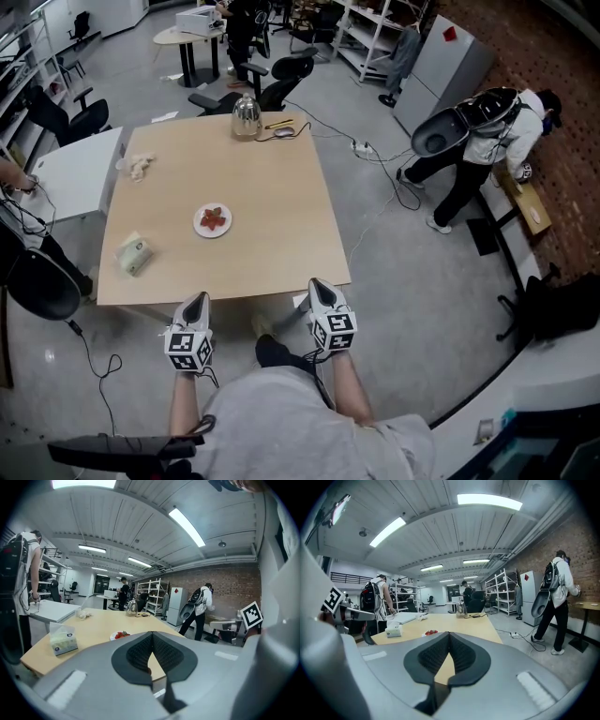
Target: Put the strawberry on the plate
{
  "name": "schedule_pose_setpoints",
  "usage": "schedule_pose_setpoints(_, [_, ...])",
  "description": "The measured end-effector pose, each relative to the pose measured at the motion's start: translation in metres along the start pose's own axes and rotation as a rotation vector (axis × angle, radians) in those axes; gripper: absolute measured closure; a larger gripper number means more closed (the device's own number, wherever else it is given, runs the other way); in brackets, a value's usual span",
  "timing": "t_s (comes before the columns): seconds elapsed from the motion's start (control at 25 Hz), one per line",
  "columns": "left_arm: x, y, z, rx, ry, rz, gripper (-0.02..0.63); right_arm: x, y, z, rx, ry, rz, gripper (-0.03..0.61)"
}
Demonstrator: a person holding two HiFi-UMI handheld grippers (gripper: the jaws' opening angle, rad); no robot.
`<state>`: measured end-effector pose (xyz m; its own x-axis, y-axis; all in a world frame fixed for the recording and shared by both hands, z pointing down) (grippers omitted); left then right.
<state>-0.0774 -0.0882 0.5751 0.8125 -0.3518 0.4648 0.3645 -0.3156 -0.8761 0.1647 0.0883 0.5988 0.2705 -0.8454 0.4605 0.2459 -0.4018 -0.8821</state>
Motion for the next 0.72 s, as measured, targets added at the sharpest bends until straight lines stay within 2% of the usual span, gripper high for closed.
schedule_pose_setpoints(0.72, [-0.0010, -0.0062, 0.0027, -0.014, 0.019, -0.007, 0.594, 0.0084, -0.0030, -0.0003, -0.014, 0.030, -0.014, 0.572])
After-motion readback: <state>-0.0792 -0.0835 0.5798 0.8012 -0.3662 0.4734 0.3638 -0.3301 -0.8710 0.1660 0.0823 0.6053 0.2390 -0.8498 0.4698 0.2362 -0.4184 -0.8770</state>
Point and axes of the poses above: the fingertips, and each gripper's own axes: x forward along the fingers, z to its right, y out of its top, the point moved 2 cm from there along -x, backward along the fingers, and after that the axes turned 12 degrees about -z, right-handed, at the moved point
